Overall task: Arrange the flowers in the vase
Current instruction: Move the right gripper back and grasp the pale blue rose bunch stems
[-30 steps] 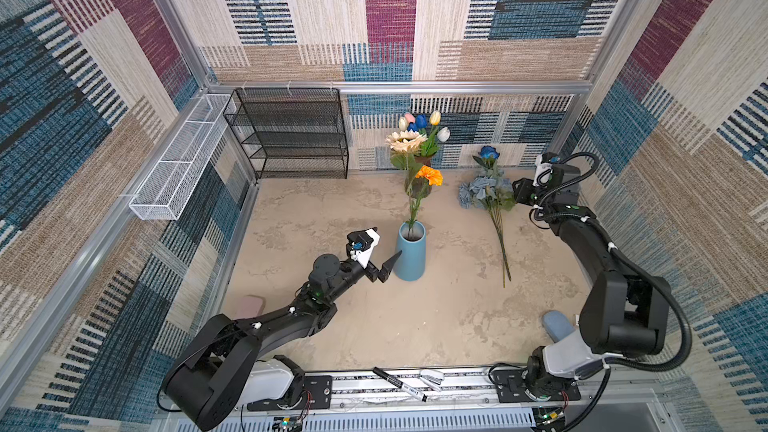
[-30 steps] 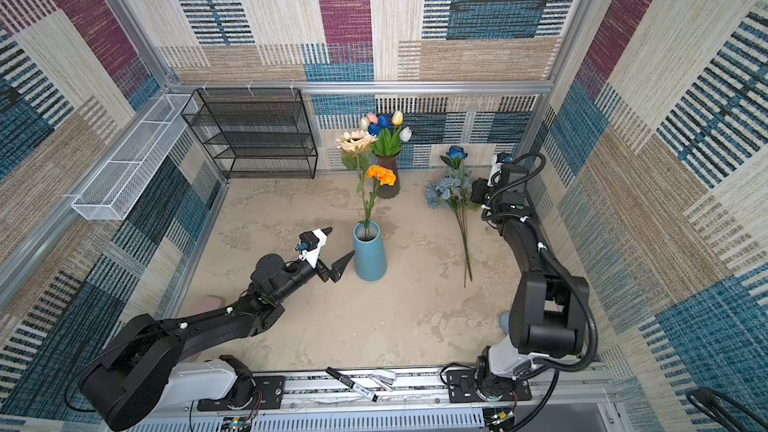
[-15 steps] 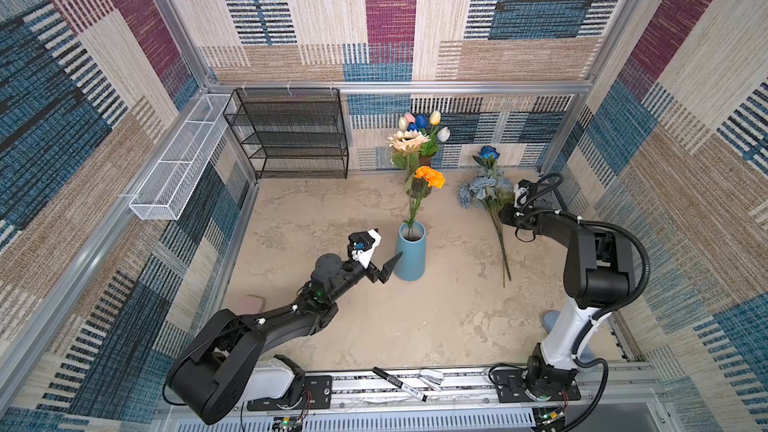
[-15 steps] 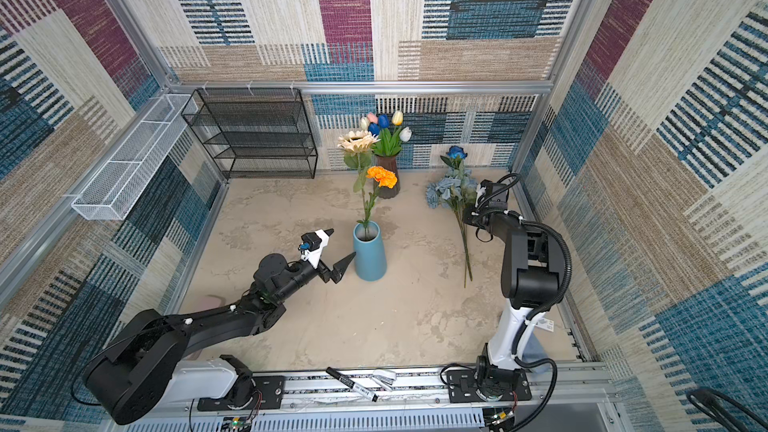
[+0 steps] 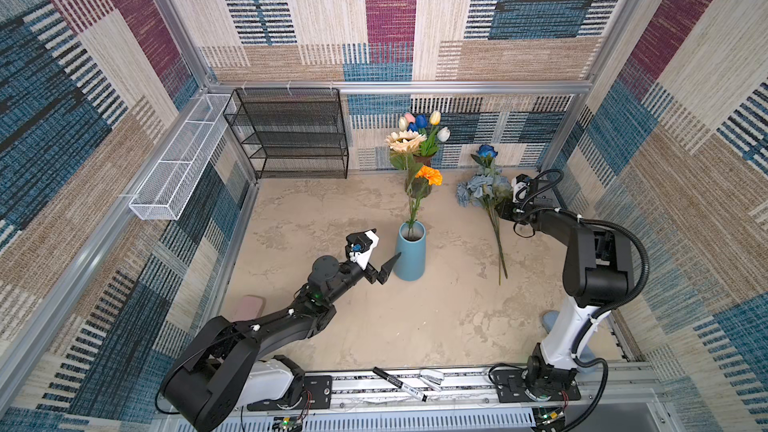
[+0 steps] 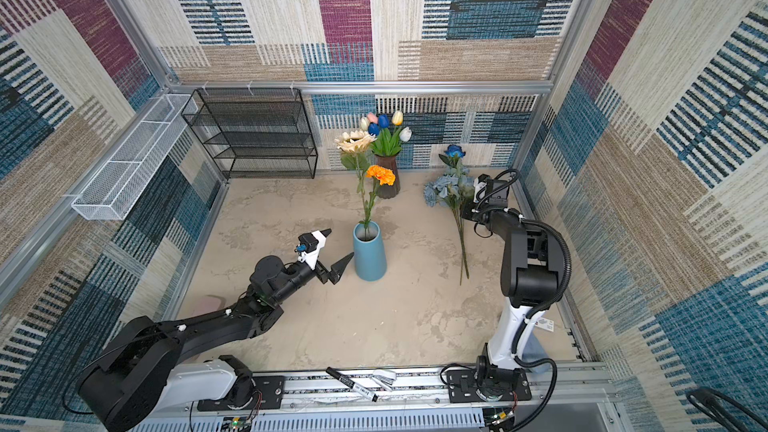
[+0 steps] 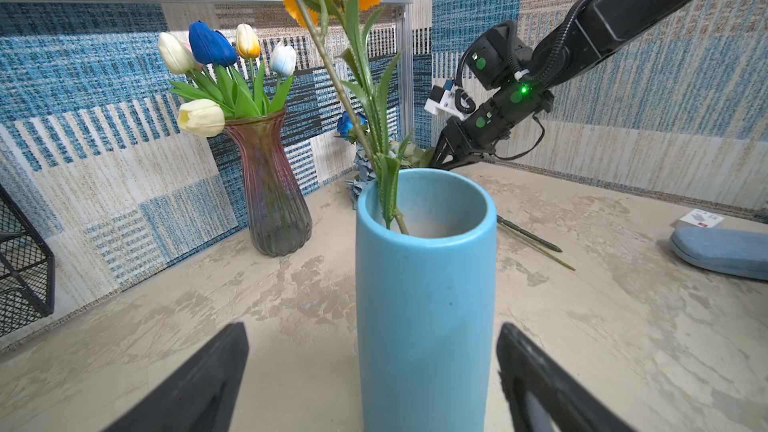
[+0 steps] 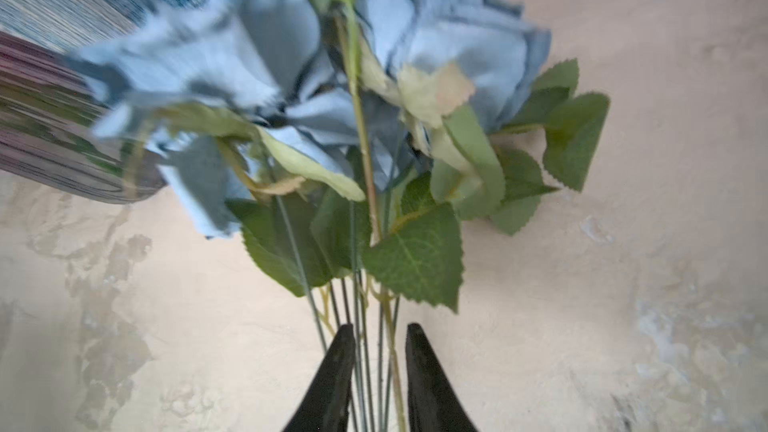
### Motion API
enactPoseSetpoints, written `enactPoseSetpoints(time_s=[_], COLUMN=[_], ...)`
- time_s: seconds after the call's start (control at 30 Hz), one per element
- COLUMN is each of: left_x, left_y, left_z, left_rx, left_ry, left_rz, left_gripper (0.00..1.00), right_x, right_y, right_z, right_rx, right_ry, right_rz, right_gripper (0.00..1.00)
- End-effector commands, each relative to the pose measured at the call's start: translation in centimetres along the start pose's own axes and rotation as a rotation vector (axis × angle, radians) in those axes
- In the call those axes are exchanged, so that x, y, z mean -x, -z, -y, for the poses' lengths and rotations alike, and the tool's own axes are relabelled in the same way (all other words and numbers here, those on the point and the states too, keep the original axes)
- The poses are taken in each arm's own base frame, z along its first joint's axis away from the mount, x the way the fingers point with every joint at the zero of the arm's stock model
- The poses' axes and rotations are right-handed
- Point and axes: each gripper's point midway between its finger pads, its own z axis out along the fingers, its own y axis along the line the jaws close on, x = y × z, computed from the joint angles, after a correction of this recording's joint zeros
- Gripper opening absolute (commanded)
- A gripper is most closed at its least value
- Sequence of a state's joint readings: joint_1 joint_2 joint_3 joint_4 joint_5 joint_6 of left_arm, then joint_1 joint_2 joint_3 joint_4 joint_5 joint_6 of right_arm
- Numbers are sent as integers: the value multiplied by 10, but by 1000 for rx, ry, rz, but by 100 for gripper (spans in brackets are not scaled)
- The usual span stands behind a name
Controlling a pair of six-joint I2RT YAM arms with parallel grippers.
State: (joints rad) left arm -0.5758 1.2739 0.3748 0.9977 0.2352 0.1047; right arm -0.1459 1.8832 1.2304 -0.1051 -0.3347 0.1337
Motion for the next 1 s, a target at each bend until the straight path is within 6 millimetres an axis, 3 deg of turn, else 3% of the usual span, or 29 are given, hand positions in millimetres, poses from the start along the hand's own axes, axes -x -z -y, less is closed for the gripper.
enactPoseSetpoints(time_s=[0.0,0.3,0.47,0.67,0.8,0.97], left_x=[4,6,5,7,9,9], left_y=[-2,-1,2,0,0,1], left_z=[-1,-1,-3,-3,-3,-3], left_rx=[4,4,15,13,13,15], left_ry=[-16,-18,-23,-21,-24,-28], left_rz=[16,19,13,23,27,24], left_gripper=[96,96,96,96,96,96], right_x=[12,-8,-12,-2,7,29], right_y=[7,-20,-23,-15,-3,27], right_z=[-12,11,14,9,4,-1], right_rx=[50,-20,-27,-21,-27,-76], right_ry=[-8,-9,-1,15,24,33], right_rz=[31,-31,-41,-21,2,38], right_gripper=[31,24,13,0,0,0])
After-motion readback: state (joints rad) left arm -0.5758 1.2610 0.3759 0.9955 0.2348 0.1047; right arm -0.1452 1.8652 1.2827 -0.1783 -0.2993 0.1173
